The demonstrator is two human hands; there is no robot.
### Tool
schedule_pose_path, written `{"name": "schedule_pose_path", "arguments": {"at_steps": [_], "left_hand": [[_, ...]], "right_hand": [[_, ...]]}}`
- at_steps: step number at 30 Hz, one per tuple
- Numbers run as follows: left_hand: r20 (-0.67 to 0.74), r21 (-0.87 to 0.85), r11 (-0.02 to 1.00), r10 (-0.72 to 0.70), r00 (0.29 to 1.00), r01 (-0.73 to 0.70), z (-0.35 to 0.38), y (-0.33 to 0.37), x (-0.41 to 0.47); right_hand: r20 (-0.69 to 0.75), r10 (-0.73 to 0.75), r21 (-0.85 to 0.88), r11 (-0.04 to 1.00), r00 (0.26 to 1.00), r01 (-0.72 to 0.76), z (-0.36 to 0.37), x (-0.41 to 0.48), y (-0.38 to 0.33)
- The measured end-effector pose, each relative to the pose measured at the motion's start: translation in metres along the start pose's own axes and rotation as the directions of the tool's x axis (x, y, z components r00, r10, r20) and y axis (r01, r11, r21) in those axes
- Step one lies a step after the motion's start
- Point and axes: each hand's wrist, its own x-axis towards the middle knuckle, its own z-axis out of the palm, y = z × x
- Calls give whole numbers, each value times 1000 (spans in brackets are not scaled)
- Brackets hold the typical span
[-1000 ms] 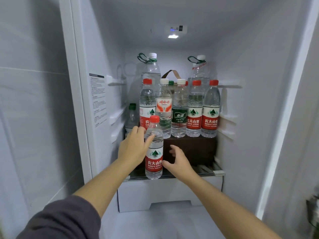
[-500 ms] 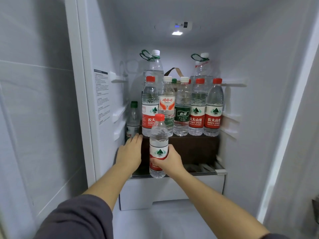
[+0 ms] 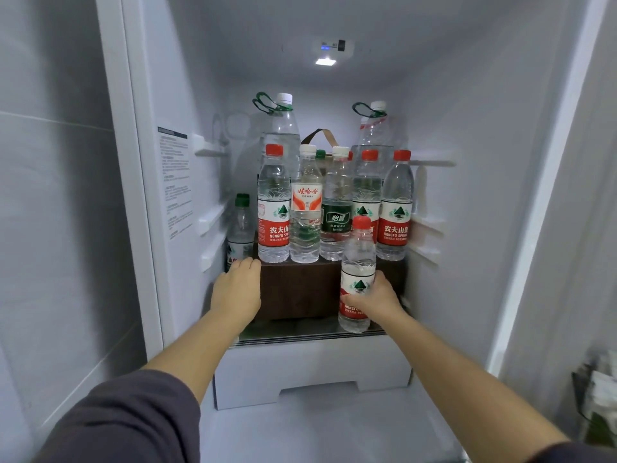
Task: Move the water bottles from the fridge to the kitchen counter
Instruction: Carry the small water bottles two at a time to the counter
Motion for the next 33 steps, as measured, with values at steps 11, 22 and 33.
{"name": "schedule_pose_path", "arguments": {"at_steps": [11,22,33], "left_hand": [[165,92,992,-98,981,83,-46,8,49],[162,-118,973,-178,971,198,-46,-11,172],[235,139,977,-191,953,162,-57,-5,156]], "right_hand": [[-263,-163,162,964,951,210,-8,36,-83],[-359,-185,177,949,915,262,-3,50,-65],[-362,-189,165,951,913,262,-4,45,-68]]}}
